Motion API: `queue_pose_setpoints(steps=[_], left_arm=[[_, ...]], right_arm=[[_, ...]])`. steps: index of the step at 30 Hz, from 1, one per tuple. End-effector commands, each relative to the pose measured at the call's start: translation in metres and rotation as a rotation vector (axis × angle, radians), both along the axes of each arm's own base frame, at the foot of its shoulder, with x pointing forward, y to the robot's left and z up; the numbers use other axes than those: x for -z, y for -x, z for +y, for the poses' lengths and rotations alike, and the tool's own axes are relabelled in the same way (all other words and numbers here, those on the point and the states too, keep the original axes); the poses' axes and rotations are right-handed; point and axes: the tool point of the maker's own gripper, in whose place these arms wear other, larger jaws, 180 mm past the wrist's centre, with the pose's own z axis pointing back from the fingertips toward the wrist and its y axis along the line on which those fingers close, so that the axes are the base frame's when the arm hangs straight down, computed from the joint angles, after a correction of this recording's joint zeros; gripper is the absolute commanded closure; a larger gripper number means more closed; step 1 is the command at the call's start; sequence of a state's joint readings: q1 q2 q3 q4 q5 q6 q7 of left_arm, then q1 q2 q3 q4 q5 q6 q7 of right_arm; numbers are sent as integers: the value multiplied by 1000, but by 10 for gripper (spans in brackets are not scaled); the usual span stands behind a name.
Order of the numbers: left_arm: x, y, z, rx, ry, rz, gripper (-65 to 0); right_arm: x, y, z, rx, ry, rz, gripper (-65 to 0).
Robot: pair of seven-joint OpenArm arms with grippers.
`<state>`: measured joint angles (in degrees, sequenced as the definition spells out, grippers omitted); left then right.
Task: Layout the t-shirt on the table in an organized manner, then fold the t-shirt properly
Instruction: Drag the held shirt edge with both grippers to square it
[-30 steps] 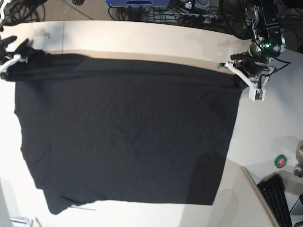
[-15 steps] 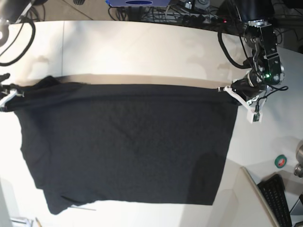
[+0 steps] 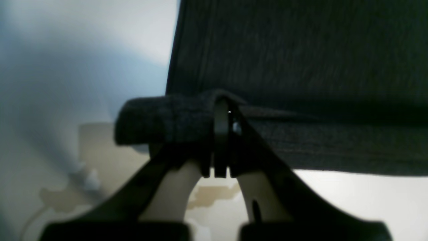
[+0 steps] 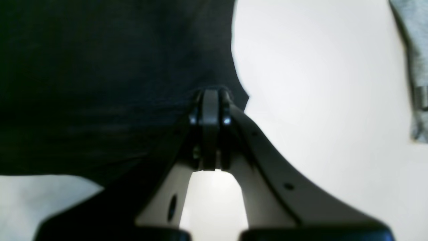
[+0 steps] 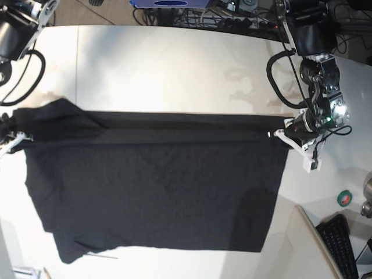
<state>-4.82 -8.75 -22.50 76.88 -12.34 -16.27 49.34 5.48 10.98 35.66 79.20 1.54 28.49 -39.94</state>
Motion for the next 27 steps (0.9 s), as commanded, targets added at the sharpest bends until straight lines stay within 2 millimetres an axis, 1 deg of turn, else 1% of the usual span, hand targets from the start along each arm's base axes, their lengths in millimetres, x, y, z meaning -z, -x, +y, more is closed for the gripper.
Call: queue_pose_setpoints(steps=[1,4,7,9,10,13,15,18,19,20,22,27], left_arm=[[-16,-17,9,-5,-30,-52,0],[-15,-29,12,10,-93,-28,0],[-10,-43,-3,82,-136,-41,0],[-2,-46,-13,122,-148,-41,0],[0,-50,-16,133,-147,-43,0],[14,-49,-18,131,-125,-7,0],[13,-54,-19,126,-112,-7,0],[13,-59,-19,123,-107,-5,0],[10,-62,-19,123,-108,-13,0],[5,-67,-18,123,-110,-24,0],[2,-72,-18,122,-112,-28,0],[5,-72,-18,118,-104,-21,0]], right_arm=[[-19,-16,-9,-1,26,-61,0],[-15,-27,-10,0,23,-61,0],[-2,-39,2,-44,25,-46,0],[5,-45,7,-63,21,-41,0],[7,-48,10,-67,12,-46,0],[11,-53,11,-57,-10,-54,0],[14,-55,12,-56,-19,-54,0],[13,-57,13,-60,-19,-68,0],[10,-61,13,-60,-20,-78,0],[11,-62,13,-60,-23,-77,0],[14,-62,14,-59,-32,-71,0],[13,-63,14,-53,-37,-75,0]])
